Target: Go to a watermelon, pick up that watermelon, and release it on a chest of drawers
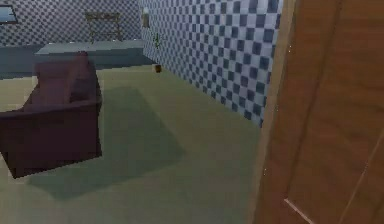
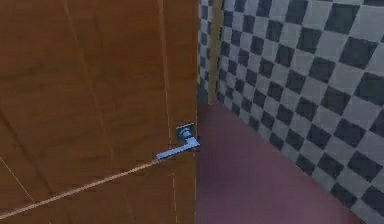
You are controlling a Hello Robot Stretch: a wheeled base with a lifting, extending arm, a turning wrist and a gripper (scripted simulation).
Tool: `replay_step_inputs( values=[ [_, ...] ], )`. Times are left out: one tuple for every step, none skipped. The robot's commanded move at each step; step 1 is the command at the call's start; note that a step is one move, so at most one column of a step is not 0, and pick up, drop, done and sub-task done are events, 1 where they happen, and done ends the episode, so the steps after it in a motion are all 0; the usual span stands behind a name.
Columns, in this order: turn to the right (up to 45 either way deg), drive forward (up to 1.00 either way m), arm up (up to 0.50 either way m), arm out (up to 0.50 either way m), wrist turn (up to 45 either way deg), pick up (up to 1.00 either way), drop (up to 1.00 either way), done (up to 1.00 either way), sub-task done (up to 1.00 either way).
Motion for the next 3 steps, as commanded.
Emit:
replay_step_inputs(
  values=[
    [0.0, 0.35, 0.00, 0.00, 0.0, 0.00, 0.00, 0.00, 0.00],
    [-15.0, 0.00, 0.00, 0.00, 0.0, 0.00, 0.00, 0.00, 0.00],
    [0.0, 1.00, 0.00, 0.00, 0.0, 0.00, 0.00, 0.00, 0.00]
  ],
)
